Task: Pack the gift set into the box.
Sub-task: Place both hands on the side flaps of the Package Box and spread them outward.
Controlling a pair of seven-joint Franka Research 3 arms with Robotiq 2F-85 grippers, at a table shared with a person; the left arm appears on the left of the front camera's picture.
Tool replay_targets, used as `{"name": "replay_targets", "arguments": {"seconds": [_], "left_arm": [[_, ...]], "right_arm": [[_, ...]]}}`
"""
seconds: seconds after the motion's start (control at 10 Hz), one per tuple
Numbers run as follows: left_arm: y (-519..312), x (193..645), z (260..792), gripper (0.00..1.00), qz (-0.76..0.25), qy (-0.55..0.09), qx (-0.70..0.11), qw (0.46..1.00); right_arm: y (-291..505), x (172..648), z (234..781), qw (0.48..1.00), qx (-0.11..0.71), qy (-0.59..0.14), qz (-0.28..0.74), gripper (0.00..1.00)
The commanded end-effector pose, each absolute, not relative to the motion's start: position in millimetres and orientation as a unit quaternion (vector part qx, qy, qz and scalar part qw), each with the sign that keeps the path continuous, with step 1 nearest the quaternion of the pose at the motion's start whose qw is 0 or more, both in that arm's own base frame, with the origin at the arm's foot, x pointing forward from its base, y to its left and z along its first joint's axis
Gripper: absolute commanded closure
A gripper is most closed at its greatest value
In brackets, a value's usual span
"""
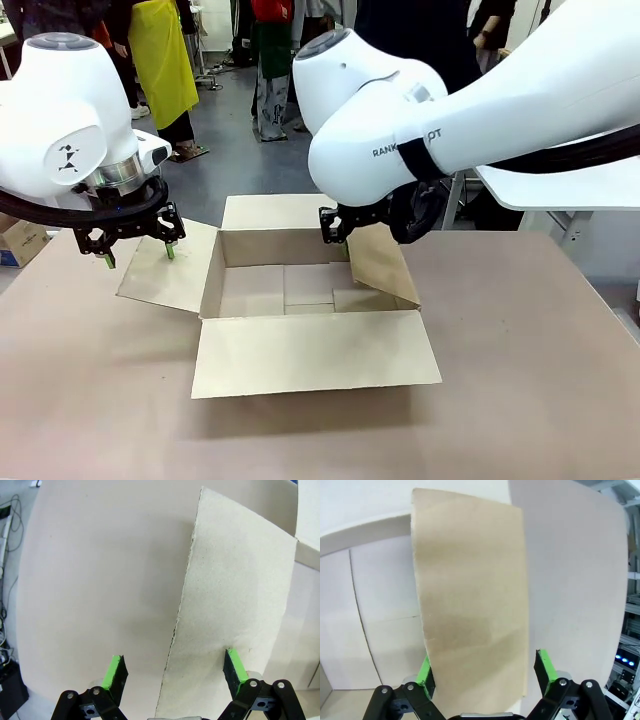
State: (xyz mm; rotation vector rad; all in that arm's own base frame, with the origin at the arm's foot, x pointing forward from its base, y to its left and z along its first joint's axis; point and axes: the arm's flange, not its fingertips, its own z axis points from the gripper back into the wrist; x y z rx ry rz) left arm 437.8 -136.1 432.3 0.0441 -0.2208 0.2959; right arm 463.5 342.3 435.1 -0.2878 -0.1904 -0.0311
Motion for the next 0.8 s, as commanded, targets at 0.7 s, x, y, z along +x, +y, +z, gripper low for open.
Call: {"name": "replay_targets", "arguments": {"seconds": [0.7], "left_arm": [[-136, 437, 434, 0.0, 0.153, -0.115, 0.032, 0.981]], "right_arm": [[218, 453, 447, 0.983, -0.098, -0.091, -0.127, 0.0]]}}
